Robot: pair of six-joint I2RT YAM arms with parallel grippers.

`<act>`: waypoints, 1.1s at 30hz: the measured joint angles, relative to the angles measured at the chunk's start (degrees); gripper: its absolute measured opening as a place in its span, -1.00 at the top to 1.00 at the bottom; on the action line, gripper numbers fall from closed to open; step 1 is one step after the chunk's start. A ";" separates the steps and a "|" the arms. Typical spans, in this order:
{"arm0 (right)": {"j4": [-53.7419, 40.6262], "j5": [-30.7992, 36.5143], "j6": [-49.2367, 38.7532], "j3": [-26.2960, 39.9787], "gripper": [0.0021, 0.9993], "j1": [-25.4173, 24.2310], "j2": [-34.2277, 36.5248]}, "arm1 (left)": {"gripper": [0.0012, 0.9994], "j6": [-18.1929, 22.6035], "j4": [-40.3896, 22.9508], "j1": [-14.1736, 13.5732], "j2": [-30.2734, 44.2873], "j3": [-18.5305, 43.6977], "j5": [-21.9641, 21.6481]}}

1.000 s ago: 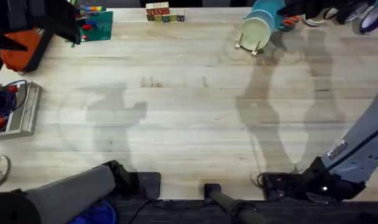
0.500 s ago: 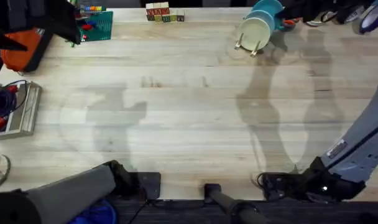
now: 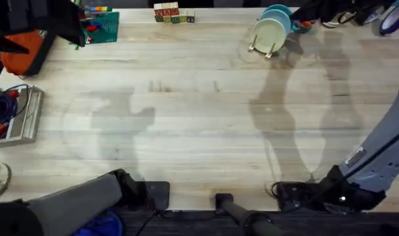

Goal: Pick up the plates from the table one by one and place each into a slot on the dish rack.

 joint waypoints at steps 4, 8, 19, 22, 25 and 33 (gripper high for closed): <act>0.00 -0.01 0.00 0.00 0.60 -0.02 -0.01 | -0.99 0.00 0.00 0.00 0.00 0.00 0.00; 0.00 0.00 0.01 0.00 0.56 -0.02 -0.01 | -0.99 0.00 0.00 0.00 0.00 0.00 -0.02; 1.87 -1.89 0.00 0.00 0.48 -0.02 -0.01 | -0.99 0.00 0.00 0.00 0.00 0.00 0.00; 2.19 -3.85 -0.01 0.00 0.45 -0.02 -0.01 | -0.99 0.00 0.00 0.00 0.00 0.00 0.00; 2.16 -4.96 -0.01 0.00 0.45 -0.02 -0.06 | -0.99 0.00 0.00 0.00 0.00 0.00 0.00; 1.91 -5.62 0.00 0.00 0.44 -1.03 -2.40 | -0.99 0.00 0.00 0.00 0.00 0.00 -0.02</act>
